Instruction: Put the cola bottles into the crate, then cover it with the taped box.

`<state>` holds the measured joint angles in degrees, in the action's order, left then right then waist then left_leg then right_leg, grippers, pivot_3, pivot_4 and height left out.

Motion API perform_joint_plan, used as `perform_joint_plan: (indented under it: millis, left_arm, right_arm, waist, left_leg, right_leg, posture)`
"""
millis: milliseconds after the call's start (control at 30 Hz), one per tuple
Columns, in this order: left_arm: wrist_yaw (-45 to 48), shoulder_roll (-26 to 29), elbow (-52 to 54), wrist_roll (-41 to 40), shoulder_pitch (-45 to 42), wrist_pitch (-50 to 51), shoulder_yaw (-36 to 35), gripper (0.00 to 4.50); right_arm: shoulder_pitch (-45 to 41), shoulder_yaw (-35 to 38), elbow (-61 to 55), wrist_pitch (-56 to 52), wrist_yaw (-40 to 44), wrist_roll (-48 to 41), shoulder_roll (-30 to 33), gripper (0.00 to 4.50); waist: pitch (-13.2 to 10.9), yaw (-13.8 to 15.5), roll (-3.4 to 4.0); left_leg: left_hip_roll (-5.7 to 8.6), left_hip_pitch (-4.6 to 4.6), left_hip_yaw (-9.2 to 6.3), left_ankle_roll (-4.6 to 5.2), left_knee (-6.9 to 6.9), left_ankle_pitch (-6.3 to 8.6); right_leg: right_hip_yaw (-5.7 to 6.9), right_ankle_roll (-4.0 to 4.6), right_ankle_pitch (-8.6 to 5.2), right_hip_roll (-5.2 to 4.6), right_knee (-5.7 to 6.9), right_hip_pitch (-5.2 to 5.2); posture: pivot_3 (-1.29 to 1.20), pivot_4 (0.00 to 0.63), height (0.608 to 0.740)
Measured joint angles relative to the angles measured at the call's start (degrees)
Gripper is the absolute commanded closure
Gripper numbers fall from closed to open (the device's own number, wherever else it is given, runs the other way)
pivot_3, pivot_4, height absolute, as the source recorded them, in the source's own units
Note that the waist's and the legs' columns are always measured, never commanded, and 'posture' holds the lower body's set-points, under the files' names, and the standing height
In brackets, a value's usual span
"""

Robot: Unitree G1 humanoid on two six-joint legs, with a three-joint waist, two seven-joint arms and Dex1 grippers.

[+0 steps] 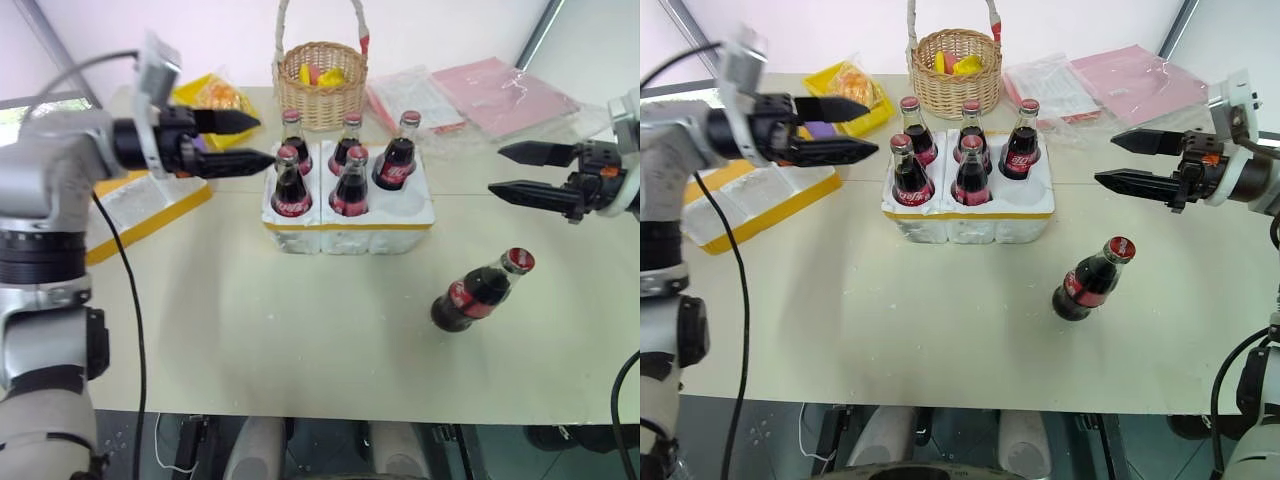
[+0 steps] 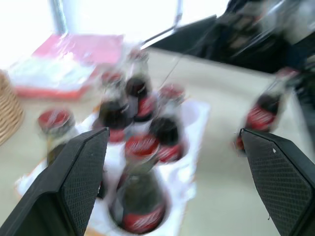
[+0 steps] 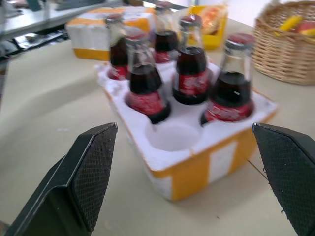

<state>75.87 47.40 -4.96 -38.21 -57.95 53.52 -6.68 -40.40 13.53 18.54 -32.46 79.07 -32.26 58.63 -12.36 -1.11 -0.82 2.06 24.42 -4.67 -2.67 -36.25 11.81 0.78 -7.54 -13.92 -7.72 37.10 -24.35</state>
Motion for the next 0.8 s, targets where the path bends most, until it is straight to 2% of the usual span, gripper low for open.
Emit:
perform_joint_plan:
  millis: [100, 167, 333, 500, 567, 667, 800]
  left_arm:
    - [6.25, 4.63, 7.25, -6.96, 1.99, 5.33, -0.02, 0.05]
    - [7.83, 5.49, 9.76, -7.39, 4.64, 4.73, 1.49, 0.05]
    - [8.06, 4.54, 9.24, -6.87, 6.20, 3.03, 5.04, 0.05]
    - [8.23, 2.63, 7.01, -6.02, 5.10, 0.99, 6.68, 0.05]
    - [8.38, 1.65, 5.59, -5.19, 4.86, -0.16, 7.93, 0.05]
    - [8.37, -0.48, 3.16, -3.73, 3.86, -1.79, 9.30, 0.05]
    - [8.59, -1.87, -0.11, -1.69, 2.98, -3.65, 10.50, 0.05]
  right_arm:
    - [4.23, 2.97, 0.15, 0.80, 0.71, -0.08, 2.20, 0.00]
    - [7.51, 5.40, 0.01, 0.87, 1.03, -0.14, 3.49, 0.00]
    - [15.97, 13.02, -1.61, 0.25, 0.41, -1.12, 5.35, 0.00]
    - [33.39, 27.37, -5.63, -2.10, 1.51, -1.41, 6.81, 0.00]
    - [39.44, 32.72, -9.33, -4.35, 1.66, -2.32, 5.55, 0.00]
    - [48.06, 38.14, -18.40, -6.70, 0.30, -4.14, 0.04, 0.00]
    - [56.23, 38.76, -30.49, -8.99, -3.68, -7.40, -8.94, 0.00]
  waist:
    - [0.00, 0.06, 0.01]
    - [0.02, 0.12, 0.03]
    - [0.01, 0.04, 0.02]
    - [0.02, 0.41, 0.02]
    - [0.03, 0.35, 0.00]
    - [0.07, -0.01, -0.10]
    - [0.08, -0.04, -0.08]
  left_leg:
    - [0.00, -0.02, 0.00, 0.02, 0.04, 0.01]
    - [-0.01, -0.08, 0.00, 0.01, 0.00, 0.01]
    - [-0.03, -0.12, 0.05, -0.02, -0.11, -0.04]
    - [-0.03, -0.12, 0.07, 0.04, -0.03, -0.01]
    - [-0.03, -0.15, 0.08, 0.04, -0.04, -0.01]
    - [-0.07, -0.29, 0.10, 0.04, -0.04, 0.00]
    - [-0.08, -0.57, 0.18, 0.04, 0.00, 0.00]
  right_leg:
    - [0.00, 0.01, -0.01, 0.00, 0.00, 0.00]
    - [0.00, 0.01, -0.01, 0.01, 0.04, 0.06]
    - [-0.09, 0.05, 0.02, 0.04, 0.04, 0.13]
    - [-0.10, 0.05, 0.01, 0.05, 0.01, 0.13]
    - [-0.10, 0.05, 0.01, 0.05, 0.00, 0.17]
    - [-0.13, 0.04, 0.01, 0.08, 0.00, 0.27]
    - [-0.24, 0.04, 0.00, 0.07, -0.02, 0.49]
  posture:
    - [0.00, 0.150, 0.738]
    - [0.00, 0.150, 0.738]
    - [0.00, 0.150, 0.738]
    - [0.00, 0.150, 0.738]
    - [0.00, 0.150, 0.738]
    - [0.00, 0.150, 0.738]
    - [0.00, 0.150, 0.738]
